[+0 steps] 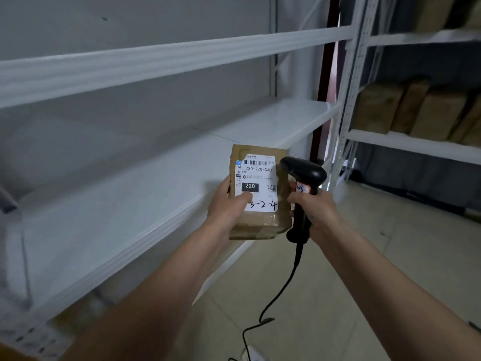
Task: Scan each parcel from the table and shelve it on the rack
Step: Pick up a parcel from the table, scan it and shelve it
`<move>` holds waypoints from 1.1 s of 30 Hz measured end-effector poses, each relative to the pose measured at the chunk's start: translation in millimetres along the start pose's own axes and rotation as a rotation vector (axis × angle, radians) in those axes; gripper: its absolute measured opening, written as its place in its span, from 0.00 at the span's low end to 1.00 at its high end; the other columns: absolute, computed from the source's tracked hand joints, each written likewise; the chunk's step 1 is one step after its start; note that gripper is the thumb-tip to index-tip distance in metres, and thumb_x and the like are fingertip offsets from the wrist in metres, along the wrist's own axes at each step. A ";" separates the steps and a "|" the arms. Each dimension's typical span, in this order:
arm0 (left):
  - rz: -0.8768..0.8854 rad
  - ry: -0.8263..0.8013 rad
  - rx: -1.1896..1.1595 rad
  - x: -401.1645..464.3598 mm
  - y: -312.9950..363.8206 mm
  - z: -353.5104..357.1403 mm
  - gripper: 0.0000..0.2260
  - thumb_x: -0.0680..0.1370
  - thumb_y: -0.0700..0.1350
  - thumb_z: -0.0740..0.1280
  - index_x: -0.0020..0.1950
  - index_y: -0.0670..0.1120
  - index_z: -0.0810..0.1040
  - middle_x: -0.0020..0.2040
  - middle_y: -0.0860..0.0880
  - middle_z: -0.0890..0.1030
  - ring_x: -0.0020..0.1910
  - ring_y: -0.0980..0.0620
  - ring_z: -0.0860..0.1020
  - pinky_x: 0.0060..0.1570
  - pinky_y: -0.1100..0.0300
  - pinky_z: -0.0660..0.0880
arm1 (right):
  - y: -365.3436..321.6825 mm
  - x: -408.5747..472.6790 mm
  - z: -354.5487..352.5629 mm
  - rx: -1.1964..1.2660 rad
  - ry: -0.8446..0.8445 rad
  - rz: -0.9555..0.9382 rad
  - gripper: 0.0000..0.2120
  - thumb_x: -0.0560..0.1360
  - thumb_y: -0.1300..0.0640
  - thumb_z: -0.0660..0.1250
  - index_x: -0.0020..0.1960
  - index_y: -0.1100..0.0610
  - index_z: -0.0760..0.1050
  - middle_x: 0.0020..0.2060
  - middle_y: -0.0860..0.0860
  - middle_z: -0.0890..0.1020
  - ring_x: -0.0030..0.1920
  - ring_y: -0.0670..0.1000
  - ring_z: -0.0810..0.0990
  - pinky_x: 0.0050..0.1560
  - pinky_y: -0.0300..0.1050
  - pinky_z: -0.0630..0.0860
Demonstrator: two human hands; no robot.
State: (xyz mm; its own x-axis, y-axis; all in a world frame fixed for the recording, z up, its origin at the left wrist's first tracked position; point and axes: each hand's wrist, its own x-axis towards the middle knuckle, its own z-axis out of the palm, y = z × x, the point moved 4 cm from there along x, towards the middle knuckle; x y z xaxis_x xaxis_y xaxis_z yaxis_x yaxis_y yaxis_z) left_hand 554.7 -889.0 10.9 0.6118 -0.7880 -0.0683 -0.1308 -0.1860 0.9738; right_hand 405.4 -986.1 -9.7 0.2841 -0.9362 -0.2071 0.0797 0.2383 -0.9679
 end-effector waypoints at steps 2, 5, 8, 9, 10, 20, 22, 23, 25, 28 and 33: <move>0.011 -0.025 0.015 19.6 9.9 14.0 0.22 0.74 0.40 0.64 0.64 0.59 0.72 0.56 0.57 0.81 0.52 0.56 0.79 0.49 0.58 0.76 | -10.8 19.9 -6.1 0.010 0.018 0.000 0.12 0.70 0.69 0.68 0.53 0.62 0.78 0.47 0.59 0.82 0.43 0.55 0.80 0.45 0.51 0.79; 0.002 -0.067 0.030 43.9 20.9 30.7 0.23 0.75 0.40 0.64 0.67 0.59 0.71 0.57 0.56 0.81 0.54 0.54 0.79 0.55 0.55 0.77 | -26.7 47.5 -14.2 0.006 0.024 -0.016 0.13 0.70 0.68 0.68 0.54 0.61 0.78 0.44 0.56 0.83 0.42 0.54 0.82 0.41 0.48 0.79; 0.015 -0.096 0.041 73.4 33.7 43.8 0.23 0.75 0.39 0.65 0.66 0.59 0.71 0.57 0.56 0.81 0.52 0.54 0.80 0.50 0.58 0.77 | -40.4 81.6 -17.3 0.006 0.021 -0.031 0.13 0.70 0.68 0.68 0.53 0.60 0.78 0.46 0.57 0.83 0.44 0.56 0.82 0.45 0.51 0.80; 0.022 -0.097 0.046 83.3 37.4 47.5 0.23 0.75 0.39 0.65 0.65 0.59 0.71 0.57 0.56 0.81 0.52 0.54 0.80 0.49 0.58 0.78 | -44.6 93.6 -16.3 0.005 0.015 -0.030 0.12 0.70 0.68 0.68 0.53 0.60 0.78 0.47 0.57 0.83 0.46 0.57 0.82 0.48 0.53 0.80; 0.030 -0.093 0.045 93.4 40.6 51.5 0.23 0.75 0.39 0.65 0.65 0.60 0.71 0.56 0.57 0.81 0.51 0.56 0.80 0.47 0.59 0.78 | -48.6 105.8 -15.3 0.004 0.006 -0.030 0.12 0.70 0.68 0.68 0.52 0.61 0.78 0.48 0.58 0.83 0.47 0.57 0.82 0.51 0.55 0.79; 0.066 0.005 -0.012 230.1 77.9 152.5 0.23 0.75 0.40 0.65 0.67 0.60 0.70 0.53 0.61 0.81 0.49 0.60 0.79 0.40 0.62 0.73 | -107.4 287.8 -52.2 -0.046 -0.083 -0.068 0.10 0.70 0.68 0.69 0.50 0.58 0.79 0.46 0.57 0.82 0.44 0.55 0.80 0.47 0.51 0.79; 0.058 0.017 -0.039 263.3 88.9 191.9 0.24 0.75 0.40 0.65 0.68 0.60 0.69 0.52 0.61 0.80 0.50 0.59 0.79 0.41 0.61 0.74 | -126.5 332.3 -76.8 -0.055 -0.090 -0.066 0.10 0.70 0.67 0.70 0.48 0.57 0.78 0.46 0.56 0.82 0.45 0.55 0.80 0.47 0.50 0.78; 0.048 0.020 -0.051 279.6 94.5 211.8 0.24 0.76 0.41 0.65 0.68 0.60 0.69 0.52 0.61 0.80 0.50 0.59 0.79 0.41 0.61 0.74 | -135.5 353.2 -90.0 -0.064 -0.090 -0.065 0.10 0.70 0.67 0.70 0.48 0.56 0.78 0.46 0.56 0.82 0.45 0.55 0.80 0.47 0.50 0.78; 0.020 0.023 -0.076 309.8 105.6 249.7 0.23 0.76 0.41 0.66 0.67 0.60 0.69 0.52 0.60 0.80 0.49 0.58 0.79 0.40 0.61 0.74 | -152.7 390.9 -114.9 -0.086 -0.088 -0.057 0.09 0.70 0.68 0.69 0.46 0.56 0.78 0.45 0.57 0.82 0.44 0.55 0.80 0.46 0.49 0.78; -0.002 0.008 -0.102 348.3 120.4 297.1 0.22 0.76 0.40 0.65 0.65 0.60 0.69 0.52 0.59 0.81 0.49 0.57 0.80 0.40 0.60 0.75 | -175.4 440.1 -145.4 -0.096 -0.089 -0.049 0.10 0.70 0.69 0.69 0.47 0.57 0.79 0.42 0.57 0.81 0.39 0.54 0.78 0.42 0.47 0.78; -0.010 0.016 -0.126 396.6 134.8 349.4 0.22 0.76 0.39 0.67 0.62 0.61 0.68 0.49 0.60 0.80 0.47 0.57 0.80 0.40 0.60 0.77 | -200.3 502.8 -173.8 -0.080 -0.128 -0.037 0.11 0.70 0.70 0.68 0.49 0.60 0.79 0.43 0.57 0.81 0.41 0.56 0.80 0.47 0.52 0.80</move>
State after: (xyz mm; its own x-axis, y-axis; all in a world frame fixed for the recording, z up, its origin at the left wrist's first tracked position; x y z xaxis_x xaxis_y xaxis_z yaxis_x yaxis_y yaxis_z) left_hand 507.2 -1431.7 39.3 0.6253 -0.7768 -0.0752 -0.0266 -0.1175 0.9927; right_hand 366.3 -1549.5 55.2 0.4018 -0.9023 -0.1560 0.0180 0.1781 -0.9838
